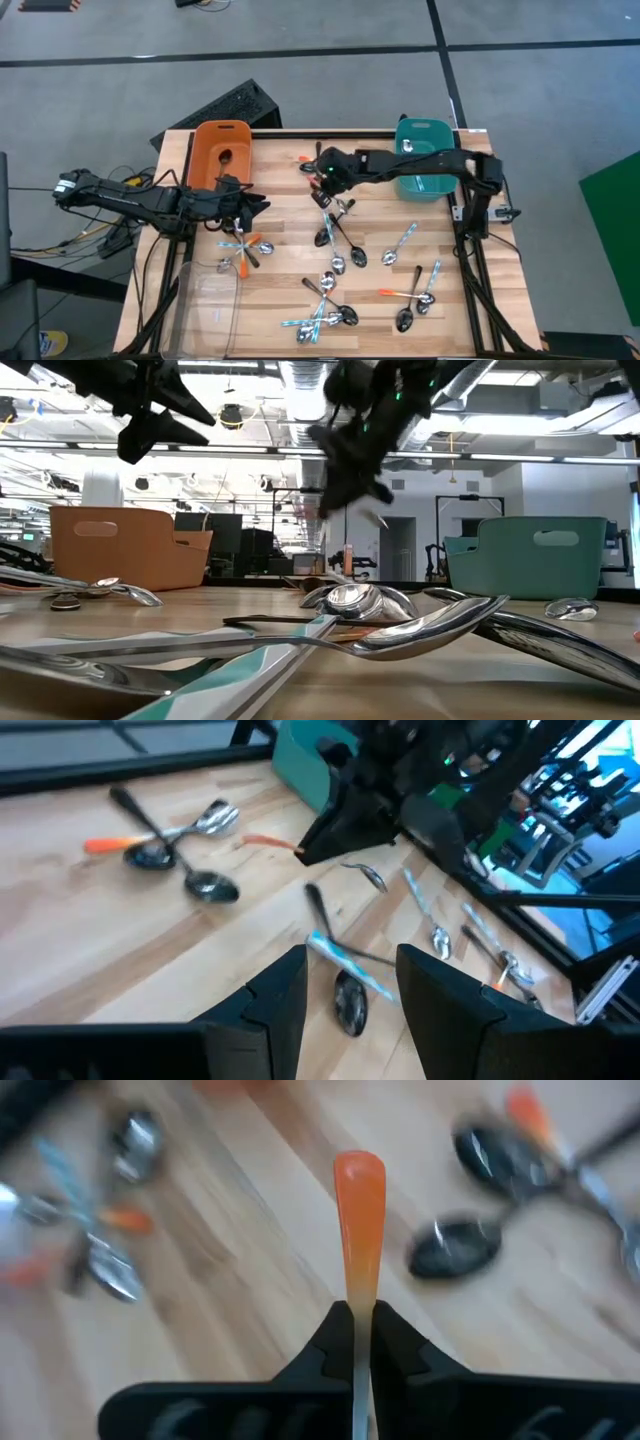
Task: Sort silverware by color (type)
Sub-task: Put the orange spoon into the transparent bin
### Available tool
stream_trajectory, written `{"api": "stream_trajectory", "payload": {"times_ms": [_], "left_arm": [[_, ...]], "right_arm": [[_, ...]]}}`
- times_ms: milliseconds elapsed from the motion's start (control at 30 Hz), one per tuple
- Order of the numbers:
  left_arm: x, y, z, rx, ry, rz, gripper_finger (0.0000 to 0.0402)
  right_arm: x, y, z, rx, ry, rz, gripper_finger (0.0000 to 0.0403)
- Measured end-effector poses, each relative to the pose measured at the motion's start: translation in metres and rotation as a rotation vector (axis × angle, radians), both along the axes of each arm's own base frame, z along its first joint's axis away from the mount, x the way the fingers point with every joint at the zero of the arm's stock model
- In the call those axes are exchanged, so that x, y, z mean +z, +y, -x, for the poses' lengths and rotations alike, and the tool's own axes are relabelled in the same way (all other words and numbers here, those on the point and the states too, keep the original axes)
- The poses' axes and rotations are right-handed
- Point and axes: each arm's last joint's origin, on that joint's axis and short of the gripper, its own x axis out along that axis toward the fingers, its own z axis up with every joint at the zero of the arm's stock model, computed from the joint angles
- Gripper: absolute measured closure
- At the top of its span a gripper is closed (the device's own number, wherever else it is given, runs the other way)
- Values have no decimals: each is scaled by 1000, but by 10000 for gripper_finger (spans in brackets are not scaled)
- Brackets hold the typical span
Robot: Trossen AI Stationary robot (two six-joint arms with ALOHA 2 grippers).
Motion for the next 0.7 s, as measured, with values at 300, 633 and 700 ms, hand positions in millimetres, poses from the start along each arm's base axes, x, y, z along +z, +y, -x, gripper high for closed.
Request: {"api": "stream_trajectory", "payload": {"times_ms": [300,633,700], "left_arm": [[23,7,-7,-4,-194,-129,260],[43,5,-24,-85,-428,-203,231],[44,3,-30,-111,-472,-208,218]], "right_arm": [[93,16,13,45,-488,120,383],[132,41,9,242,-857,108,383],[132,45,8,296,-873,87,383]]}}
